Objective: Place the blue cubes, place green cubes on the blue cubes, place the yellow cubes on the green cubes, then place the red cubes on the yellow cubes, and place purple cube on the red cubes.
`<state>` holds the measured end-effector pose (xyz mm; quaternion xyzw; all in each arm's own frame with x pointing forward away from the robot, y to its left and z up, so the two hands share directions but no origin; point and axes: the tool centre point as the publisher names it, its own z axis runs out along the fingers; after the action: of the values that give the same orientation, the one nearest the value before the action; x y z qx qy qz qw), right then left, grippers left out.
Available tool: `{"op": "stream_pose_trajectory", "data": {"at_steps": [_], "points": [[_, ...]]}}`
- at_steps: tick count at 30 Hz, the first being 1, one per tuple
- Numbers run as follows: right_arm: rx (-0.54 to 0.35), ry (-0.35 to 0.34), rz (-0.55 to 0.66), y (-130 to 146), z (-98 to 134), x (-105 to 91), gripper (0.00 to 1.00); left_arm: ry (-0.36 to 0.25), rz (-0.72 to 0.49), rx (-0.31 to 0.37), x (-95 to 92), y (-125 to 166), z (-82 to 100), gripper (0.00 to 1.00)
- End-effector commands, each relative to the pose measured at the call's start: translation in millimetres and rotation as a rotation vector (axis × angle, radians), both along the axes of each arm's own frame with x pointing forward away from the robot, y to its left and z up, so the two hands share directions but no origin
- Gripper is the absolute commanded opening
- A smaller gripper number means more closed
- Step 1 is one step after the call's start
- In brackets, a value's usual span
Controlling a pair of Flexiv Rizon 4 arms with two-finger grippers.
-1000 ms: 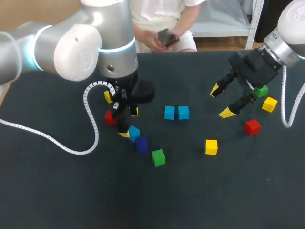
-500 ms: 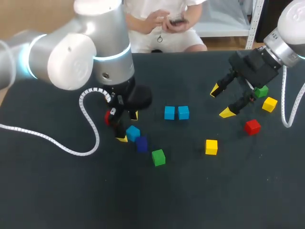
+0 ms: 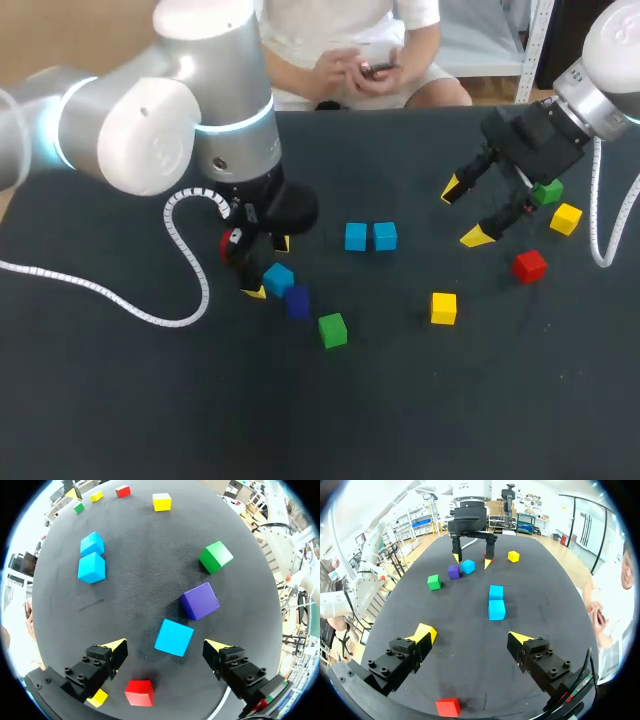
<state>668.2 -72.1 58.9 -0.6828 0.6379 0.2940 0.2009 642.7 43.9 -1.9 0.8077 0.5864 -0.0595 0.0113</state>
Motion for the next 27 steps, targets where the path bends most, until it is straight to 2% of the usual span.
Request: {"op": "stream_pose_trajectory", "data": {"at_steps": [1,11,12,13,15,17,18,20,22,24,26,27], "points": [[0.001,0.0,0.0,0.0,-0.1,0.0,1.0,0.008,-0.015,0.007,5.5,-3.0,-2.6,1.0],[0.001,0.0,0.0,0.0,-0.1,0.0,1.0,0.013,-0.018,0.017,9.9,-1.6,-5.6,1.0],[0.001,0.0,0.0,0.0,-0.1,0.0,1.0,0.014,-0.018,0.019,10.2,-1.4,-6.0,0.94],[0.001,0.0,0.0,0.0,-0.1,0.0,1.0,0.015,-0.016,0.022,10.5,-1.0,-6.4,0.76],[0.001,0.0,0.0,0.0,-0.1,0.0,1.0,0.018,-0.014,0.023,10.8,-0.2,-7.5,0.68],[0.001,0.0,0.0,0.0,-0.1,0.0,1.0,0.021,-0.013,0.025,10.9,0.2,-8.3,0.66],[0.001,0.0,0.0,0.0,-0.1,0.0,1.0,0.021,-0.013,0.025,10.9,0.3,-8.4,0.49],[0.001,0.0,0.0,0.0,-0.1,0.0,1.0,0.023,-0.013,0.026,10.8,0.3,-8.5,0.42],[0.001,0.0,0.0,0.0,-0.1,0.0,1.0,0.025,-0.012,0.027,10.2,0.6,-8.9,0.29],[0.001,0.0,0.0,0.0,-0.1,0.0,1.0,0.026,-0.01,0.027,8.5,1.3,-9.3,0.2],[0.001,0.0,0.0,0.0,-0.1,0.0,1.0,0.028,-0.007,0.026,5.1,1.8,-8.8,0.05],[0.001,0.0,0.0,0.0,-0.1,0.0,1.0,0.028,-0.006,0.025,3.0,2.1,-8.2,0.04]]}}
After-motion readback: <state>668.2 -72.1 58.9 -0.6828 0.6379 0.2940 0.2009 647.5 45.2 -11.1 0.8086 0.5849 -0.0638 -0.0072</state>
